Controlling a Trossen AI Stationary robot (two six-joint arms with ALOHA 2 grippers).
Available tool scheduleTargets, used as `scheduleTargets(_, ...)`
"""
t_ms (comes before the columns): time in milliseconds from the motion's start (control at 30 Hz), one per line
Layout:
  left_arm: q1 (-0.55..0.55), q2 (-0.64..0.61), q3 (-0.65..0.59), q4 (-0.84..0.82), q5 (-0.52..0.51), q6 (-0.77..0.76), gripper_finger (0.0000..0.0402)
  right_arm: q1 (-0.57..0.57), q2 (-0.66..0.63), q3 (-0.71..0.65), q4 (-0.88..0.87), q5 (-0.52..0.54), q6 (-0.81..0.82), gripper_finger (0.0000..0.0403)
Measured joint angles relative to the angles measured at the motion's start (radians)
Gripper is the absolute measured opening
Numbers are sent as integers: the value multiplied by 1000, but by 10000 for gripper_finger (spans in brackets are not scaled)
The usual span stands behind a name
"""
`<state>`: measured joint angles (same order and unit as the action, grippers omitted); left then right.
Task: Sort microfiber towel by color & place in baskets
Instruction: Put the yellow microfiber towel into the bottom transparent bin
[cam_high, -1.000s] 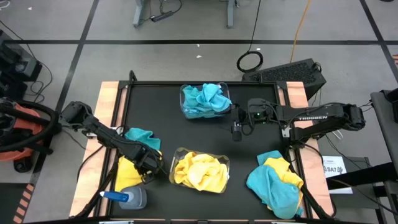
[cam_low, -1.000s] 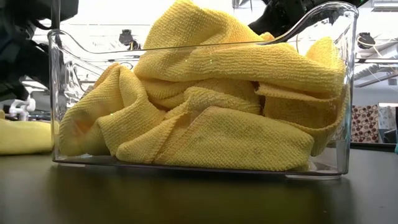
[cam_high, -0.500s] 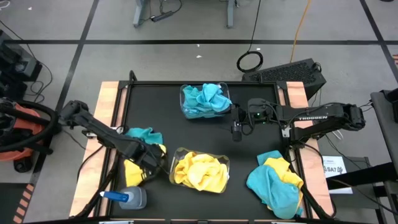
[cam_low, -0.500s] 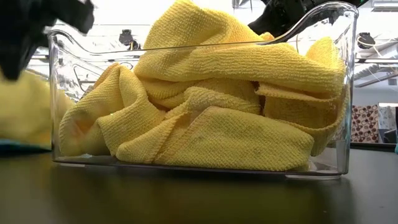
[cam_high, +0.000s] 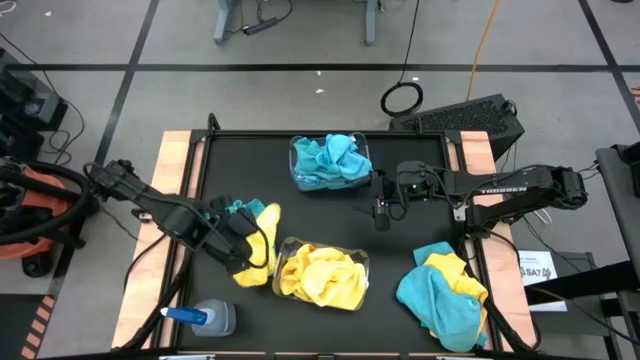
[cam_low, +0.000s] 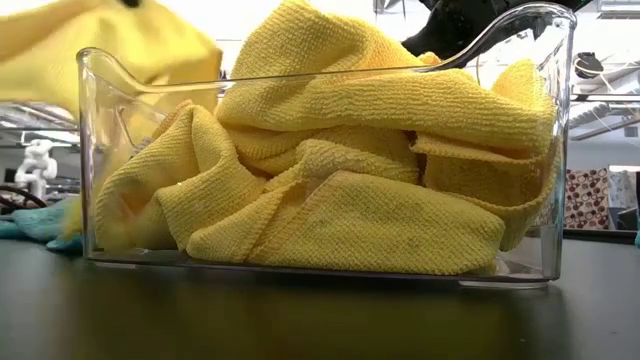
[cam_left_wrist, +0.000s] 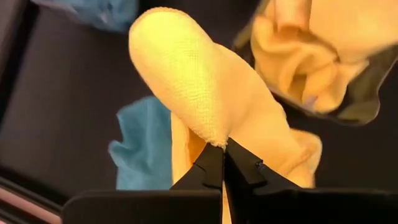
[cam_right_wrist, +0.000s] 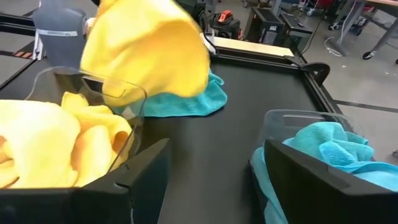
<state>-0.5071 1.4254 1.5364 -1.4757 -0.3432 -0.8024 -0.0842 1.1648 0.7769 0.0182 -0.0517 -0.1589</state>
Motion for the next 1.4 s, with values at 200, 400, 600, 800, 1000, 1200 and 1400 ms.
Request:
scheduleTargets(200, -1, 0, 104, 0, -91, 95, 0, 9, 0, 0, -13, 0, -8, 251)
scheduleTargets(400, -7, 0, 173, 162, -137, 295, 0, 9, 0, 0, -13, 1, -9, 251)
scheduleTargets(600, -26, 0, 190, 371, -94, 521, 0, 9, 0, 0, -24, 1, -10, 251)
scheduleTargets(800, -26, 39, 190, 422, -27, 606, 0, 9, 0, 0, -52, 0, -10, 251)
scheduleTargets(1000, -23, 126, 178, 421, -19, 660, 0, 12, 0, 0, -54, -1, -10, 251)
scheduleTargets(1200, 0, 218, 175, 437, -17, 711, 0, 39, 0, 0, -55, -3, -10, 251)
scheduleTargets(1400, 25, 283, 175, 533, 24, 787, 0, 82, 0, 0, -59, -4, -8, 251)
